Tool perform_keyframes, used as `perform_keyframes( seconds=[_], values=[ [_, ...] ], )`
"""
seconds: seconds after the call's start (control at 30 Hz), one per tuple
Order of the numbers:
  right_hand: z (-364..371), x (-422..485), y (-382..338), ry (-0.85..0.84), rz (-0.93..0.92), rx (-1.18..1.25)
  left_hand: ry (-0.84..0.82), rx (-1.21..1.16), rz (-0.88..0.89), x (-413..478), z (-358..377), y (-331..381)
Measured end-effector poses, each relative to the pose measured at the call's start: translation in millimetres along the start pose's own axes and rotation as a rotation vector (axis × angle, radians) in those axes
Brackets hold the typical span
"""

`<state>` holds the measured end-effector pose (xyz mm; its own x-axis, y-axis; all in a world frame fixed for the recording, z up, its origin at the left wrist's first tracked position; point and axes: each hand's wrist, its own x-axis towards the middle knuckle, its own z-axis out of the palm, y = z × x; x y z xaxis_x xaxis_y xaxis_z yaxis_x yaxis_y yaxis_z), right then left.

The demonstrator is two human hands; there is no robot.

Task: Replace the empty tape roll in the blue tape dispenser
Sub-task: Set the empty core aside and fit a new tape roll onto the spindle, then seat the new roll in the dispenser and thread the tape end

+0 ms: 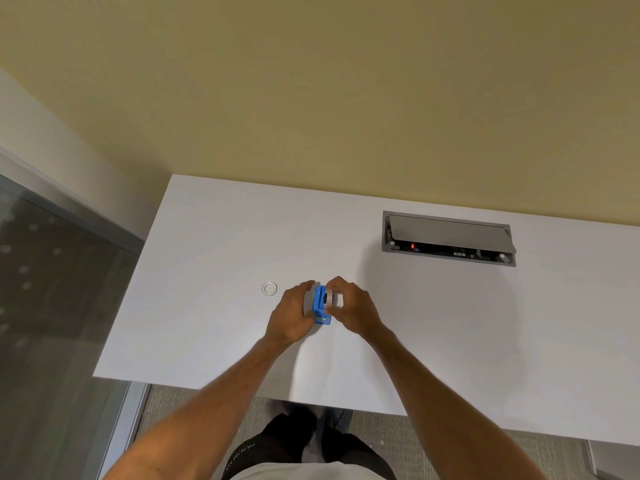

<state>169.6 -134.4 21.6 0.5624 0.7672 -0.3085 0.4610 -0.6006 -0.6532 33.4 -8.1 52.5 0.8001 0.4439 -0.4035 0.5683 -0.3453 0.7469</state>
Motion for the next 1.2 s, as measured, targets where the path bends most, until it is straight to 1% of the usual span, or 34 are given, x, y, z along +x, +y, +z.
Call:
perform_keyframes(
  seconds=[0.07, 0.13, 0.17, 0.43, 0.63, 0.8, 0.9, 1.2],
  values=[
    [5.6, 5.2, 1.5, 0.02, 0.007, -0.044, -0.057, 0.032, 0.038, 8.3, 0.6, -10.6],
    [12.7, 9.8, 3.9, 0.033, 0.01, -0.077, -0.129, 0.099, 0.025, 15.5, 6.5, -24.3],
    [15.5, 11.9, 4.5, 0.039, 0.01, -0.09, -0.141, 0.128, 0.029, 18.2, 10.3, -32.4],
    [36.7, 23.4, 10.4, 0.078, 0.024, -0.118, -0.096, 0.194, 0.088, 43.9, 31.7, -72.4],
    [45.1, 22.8, 23.1, 0.13, -0.01, -0.17, -0.117, 0.237, 0.122, 65.3, 47.7, -98.9],
    [50.3, 20.5, 23.0, 0.164, -0.014, -0.134, -0.123, 0.228, 0.149, 55.5, 44.9, -83.1],
    [49.5, 19.1, 23.8, 0.179, -0.018, -0.124, -0.106, 0.225, 0.114, 52.9, 41.6, -76.9],
    [49.7, 24.3, 26.9, 0.152, -0.029, -0.139, -0.114, 0.236, 0.071, 49.6, 35.7, -70.3]
  ],
)
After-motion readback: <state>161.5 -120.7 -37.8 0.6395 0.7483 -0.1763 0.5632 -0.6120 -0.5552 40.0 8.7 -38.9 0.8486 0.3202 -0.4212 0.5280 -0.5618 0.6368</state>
